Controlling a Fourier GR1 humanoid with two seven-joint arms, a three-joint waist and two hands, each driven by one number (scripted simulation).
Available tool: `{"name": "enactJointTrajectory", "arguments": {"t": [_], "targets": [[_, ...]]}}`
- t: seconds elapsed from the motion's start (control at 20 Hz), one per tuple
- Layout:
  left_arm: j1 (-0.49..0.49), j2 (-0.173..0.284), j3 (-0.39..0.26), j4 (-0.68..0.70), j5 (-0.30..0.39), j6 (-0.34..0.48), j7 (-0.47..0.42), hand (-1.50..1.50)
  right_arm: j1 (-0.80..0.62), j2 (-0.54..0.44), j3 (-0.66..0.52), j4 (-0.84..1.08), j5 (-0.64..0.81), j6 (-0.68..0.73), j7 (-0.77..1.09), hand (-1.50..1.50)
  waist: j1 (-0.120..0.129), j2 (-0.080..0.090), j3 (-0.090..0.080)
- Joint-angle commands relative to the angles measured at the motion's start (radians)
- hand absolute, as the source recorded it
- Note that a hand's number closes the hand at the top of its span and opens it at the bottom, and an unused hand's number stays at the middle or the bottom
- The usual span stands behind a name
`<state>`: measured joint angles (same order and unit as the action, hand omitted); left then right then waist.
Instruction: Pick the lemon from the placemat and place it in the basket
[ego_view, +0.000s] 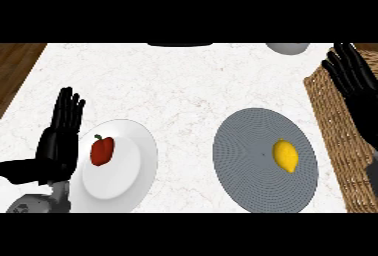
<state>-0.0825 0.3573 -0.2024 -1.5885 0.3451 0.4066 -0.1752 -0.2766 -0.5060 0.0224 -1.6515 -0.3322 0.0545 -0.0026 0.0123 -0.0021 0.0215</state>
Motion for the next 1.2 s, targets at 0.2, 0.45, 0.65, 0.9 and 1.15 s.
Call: {"name": "enactJointTrajectory", "arguments": {"t": [0.2,0.45,0.65,0.9,1.15], "targets": [[-0.026,0.108,0.024,0.08,-0.059,0.009,0.144,0.0,0.115,-0.102,-0.115,0.19,0.171,-0.104,-0.026,1.5,-0.024,0.01,-0.02],[-0.107,0.14,0.011,0.122,-0.045,-0.049,0.267,0.0,0.098,0.158,0.024,0.182,0.373,-0.35,-0.26,-1.5,-0.007,0.007,-0.021],[-0.076,0.129,0.013,0.118,-0.035,-0.064,0.238,0.0,0.101,0.137,-0.001,0.228,0.556,-0.593,-0.091,-1.5,-0.004,0.006,-0.024],[-0.077,0.131,0.019,0.115,-0.051,-0.047,0.258,0.0,0.089,0.017,0.025,0.105,0.771,-0.641,0.299,-1.5,-0.024,-0.006,-0.027],[-0.08,0.149,0.05,0.138,-0.034,-0.065,0.258,0.0,0.13,-0.168,0.129,0.036,0.77,-0.251,0.579,-1.5,-0.038,-0.01,-0.032]]}}
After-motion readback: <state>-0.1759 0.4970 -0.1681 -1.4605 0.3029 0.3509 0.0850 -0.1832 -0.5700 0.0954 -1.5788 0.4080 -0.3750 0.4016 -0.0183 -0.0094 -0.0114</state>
